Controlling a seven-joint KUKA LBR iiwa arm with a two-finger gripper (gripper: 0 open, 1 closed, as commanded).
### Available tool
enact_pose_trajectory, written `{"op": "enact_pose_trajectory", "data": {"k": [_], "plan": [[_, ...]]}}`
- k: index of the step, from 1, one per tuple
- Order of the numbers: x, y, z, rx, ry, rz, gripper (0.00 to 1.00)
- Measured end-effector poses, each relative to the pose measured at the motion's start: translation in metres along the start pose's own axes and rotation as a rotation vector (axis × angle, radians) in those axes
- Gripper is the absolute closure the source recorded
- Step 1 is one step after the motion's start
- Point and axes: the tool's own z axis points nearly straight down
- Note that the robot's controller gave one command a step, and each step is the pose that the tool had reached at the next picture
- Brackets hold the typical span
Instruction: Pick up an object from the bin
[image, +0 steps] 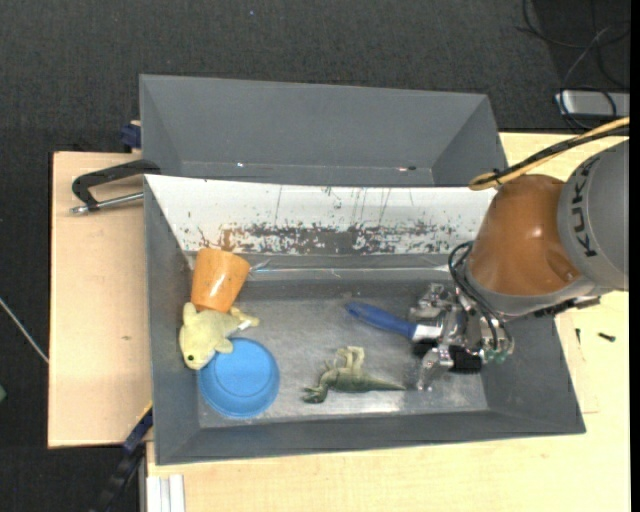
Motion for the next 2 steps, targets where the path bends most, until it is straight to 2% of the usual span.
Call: {"op": "enact_pose_trajectory", "data": {"k": [1,2], "plan": [[-0.002,-0.003,-0.004,0.003,-0.008,0.002,1.00],[0.001,0.015,-0.149,0.003,-0.019,0.027,1.00]]}}
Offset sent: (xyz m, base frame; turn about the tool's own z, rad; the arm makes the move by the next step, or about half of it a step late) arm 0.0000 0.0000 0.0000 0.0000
